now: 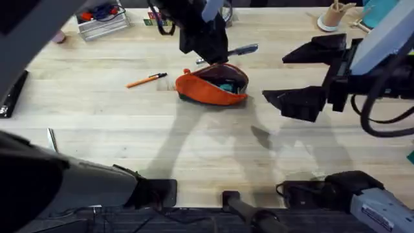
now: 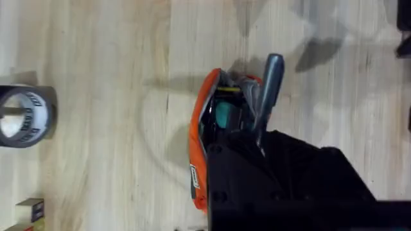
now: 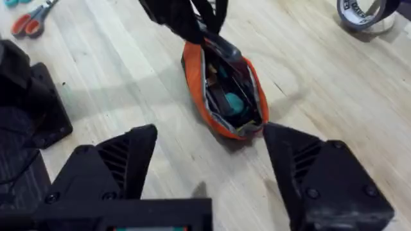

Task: Unzip the bag, pick up the pens from the table one at a time and place them inside, then zip the bag closed.

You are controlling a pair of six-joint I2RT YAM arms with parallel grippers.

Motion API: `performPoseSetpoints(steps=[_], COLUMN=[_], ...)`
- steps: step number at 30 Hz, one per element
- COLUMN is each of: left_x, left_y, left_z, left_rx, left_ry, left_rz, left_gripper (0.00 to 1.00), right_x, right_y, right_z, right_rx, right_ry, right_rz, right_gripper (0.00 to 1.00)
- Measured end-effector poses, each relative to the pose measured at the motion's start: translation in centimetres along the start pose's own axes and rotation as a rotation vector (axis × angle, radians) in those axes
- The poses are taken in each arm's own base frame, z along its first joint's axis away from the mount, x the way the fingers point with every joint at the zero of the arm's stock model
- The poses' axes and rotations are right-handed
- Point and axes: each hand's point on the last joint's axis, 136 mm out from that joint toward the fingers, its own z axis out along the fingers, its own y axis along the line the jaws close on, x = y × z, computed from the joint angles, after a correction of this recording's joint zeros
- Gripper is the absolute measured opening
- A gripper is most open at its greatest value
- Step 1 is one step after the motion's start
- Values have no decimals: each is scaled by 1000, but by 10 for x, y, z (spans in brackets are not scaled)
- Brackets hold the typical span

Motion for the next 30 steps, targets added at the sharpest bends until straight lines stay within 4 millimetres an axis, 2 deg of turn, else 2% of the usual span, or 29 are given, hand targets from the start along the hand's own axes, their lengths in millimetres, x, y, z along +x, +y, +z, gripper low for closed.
performPoseSetpoints(steps=[9, 24, 30], left_x=[16, 38, 42], left_y=[8, 15, 17], left_z=[30, 64, 70], left_rx=[70, 141, 151], left_ry=[47, 105, 116], left_rz=[-48, -98, -106], left_gripper=[42, 42, 42], right_x=[0, 0, 0], right_y=[0, 0, 0], right_z=[0, 0, 0], right_rx=[0, 0, 0], right_ry=[0, 0, 0], right_rz=[0, 0, 0], right_gripper=[997, 998, 998])
